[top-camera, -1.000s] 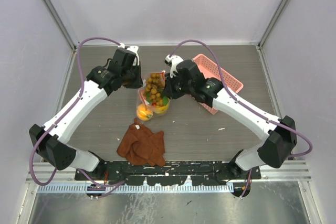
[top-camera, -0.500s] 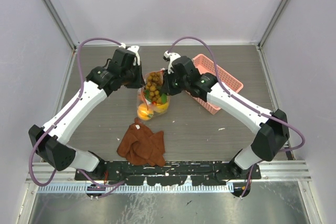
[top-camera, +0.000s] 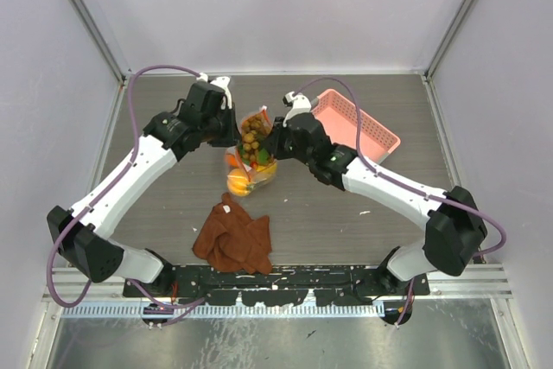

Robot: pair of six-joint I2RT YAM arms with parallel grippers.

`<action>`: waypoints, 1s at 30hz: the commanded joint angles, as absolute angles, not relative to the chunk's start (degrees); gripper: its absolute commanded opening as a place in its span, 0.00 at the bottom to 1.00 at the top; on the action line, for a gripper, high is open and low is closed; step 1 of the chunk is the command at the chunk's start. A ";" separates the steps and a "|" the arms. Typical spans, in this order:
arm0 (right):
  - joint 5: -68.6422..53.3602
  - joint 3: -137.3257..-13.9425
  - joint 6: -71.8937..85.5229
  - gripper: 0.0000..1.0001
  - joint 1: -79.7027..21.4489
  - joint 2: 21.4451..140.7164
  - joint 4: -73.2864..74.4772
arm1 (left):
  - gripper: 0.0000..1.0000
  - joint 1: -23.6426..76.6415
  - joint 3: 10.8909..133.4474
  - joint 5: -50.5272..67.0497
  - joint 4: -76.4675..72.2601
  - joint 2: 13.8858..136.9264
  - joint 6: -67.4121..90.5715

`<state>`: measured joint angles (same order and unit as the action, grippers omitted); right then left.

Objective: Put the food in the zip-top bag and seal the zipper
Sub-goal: Place the fake fruit in the zipper food storage bag.

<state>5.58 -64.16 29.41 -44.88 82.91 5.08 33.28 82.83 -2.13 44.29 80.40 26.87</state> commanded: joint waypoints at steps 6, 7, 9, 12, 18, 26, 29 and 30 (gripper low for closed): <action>16.73 -59.98 31.05 0.01 -47.61 81.55 -15.13 | 0.18 33.93 84.73 -4.45 44.43 78.39 29.80; 16.63 -59.68 30.81 0.01 -47.82 81.56 -15.58 | 0.28 33.93 83.00 -4.57 43.79 77.47 30.77; 16.93 -58.75 30.57 0.01 -48.32 81.25 -16.78 | 0.34 33.92 79.26 -4.38 41.71 74.80 33.04; 17.27 -58.28 30.60 0.01 -49.03 81.08 -17.41 | 0.41 34.29 75.90 -4.36 41.49 71.71 36.06; 19.88 -57.14 29.83 0.01 -50.61 81.21 -18.75 | 0.47 36.11 65.97 -6.55 33.99 66.52 41.97; 21.50 -56.26 29.99 0.01 -51.35 81.50 -19.84 | 0.48 37.29 64.40 -11.24 32.39 69.78 42.58; 22.28 -55.86 29.73 0.01 -51.63 81.46 -19.95 | 0.42 37.52 64.18 -14.98 32.68 70.11 42.01; 22.64 -55.72 29.71 0.01 -51.67 81.47 -20.09 | 0.40 37.53 64.24 -15.97 32.65 70.18 41.58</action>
